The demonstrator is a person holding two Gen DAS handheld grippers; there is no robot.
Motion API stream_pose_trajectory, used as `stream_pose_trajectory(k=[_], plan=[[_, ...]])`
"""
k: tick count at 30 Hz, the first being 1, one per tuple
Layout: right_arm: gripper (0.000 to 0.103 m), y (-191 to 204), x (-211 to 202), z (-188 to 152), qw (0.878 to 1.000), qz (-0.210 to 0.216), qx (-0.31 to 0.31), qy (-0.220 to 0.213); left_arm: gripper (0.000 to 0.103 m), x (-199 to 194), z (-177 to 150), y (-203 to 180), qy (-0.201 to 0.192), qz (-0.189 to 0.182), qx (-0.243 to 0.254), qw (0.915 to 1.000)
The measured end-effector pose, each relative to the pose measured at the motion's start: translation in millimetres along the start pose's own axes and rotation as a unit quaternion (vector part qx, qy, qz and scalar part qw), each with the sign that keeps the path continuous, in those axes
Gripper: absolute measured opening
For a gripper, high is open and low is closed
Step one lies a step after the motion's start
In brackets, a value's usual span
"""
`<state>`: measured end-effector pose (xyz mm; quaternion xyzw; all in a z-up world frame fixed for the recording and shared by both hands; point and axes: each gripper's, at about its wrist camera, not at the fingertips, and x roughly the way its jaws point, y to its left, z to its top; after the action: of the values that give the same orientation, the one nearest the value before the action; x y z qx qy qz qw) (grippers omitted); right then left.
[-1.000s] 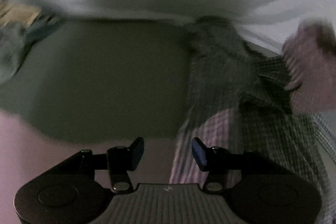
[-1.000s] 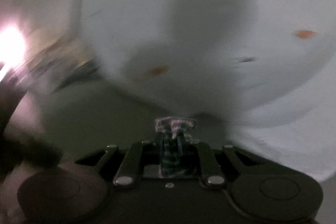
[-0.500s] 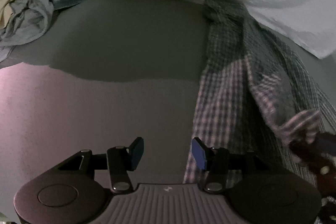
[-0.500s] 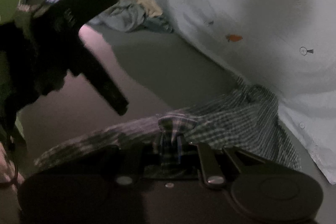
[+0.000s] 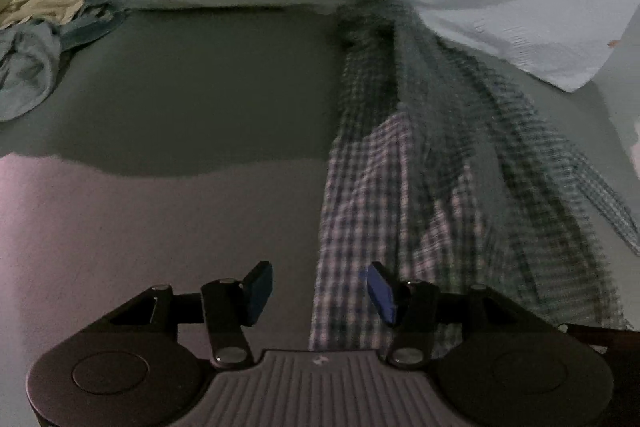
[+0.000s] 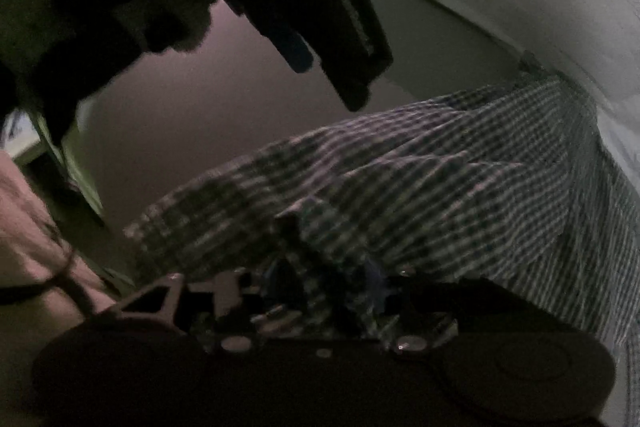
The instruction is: Fold clothes
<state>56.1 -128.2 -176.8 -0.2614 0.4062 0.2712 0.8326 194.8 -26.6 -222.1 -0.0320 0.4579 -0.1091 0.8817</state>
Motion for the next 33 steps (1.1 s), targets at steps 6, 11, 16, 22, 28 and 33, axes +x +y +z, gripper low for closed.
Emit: stream_pose_trajectory(k=[6,11,16,22,28,33], plan=[[0.056,-47,-24,-16,0.988,-0.036,0.149,-0.021,0.059,13,8,-14,-0.005,-0.024,0.025,0.9994],[0.051,-105,-44,-25,0.957,-0.033,0.278,-0.071,0.059,36,1,-31,0.011,-0.028,0.056,0.9980],[0.051,-156,-56,-22,0.938,0.000,0.326,-0.119,0.059,51,-12,-41,0.036,0.000,0.072,0.9967],[0.049,-209,-16,-8,0.944,-0.029,0.309,-0.112,0.059,50,-12,-34,0.046,0.025,0.047,0.9976],[0.044,-278,72,22,0.935,-0.013,0.332,-0.126,0.059,47,-1,-28,0.046,0.042,0.023,0.9978],[0.035,-312,138,42,0.922,0.043,0.370,-0.105,0.059,55,19,-18,0.035,0.044,0.001,0.9984]])
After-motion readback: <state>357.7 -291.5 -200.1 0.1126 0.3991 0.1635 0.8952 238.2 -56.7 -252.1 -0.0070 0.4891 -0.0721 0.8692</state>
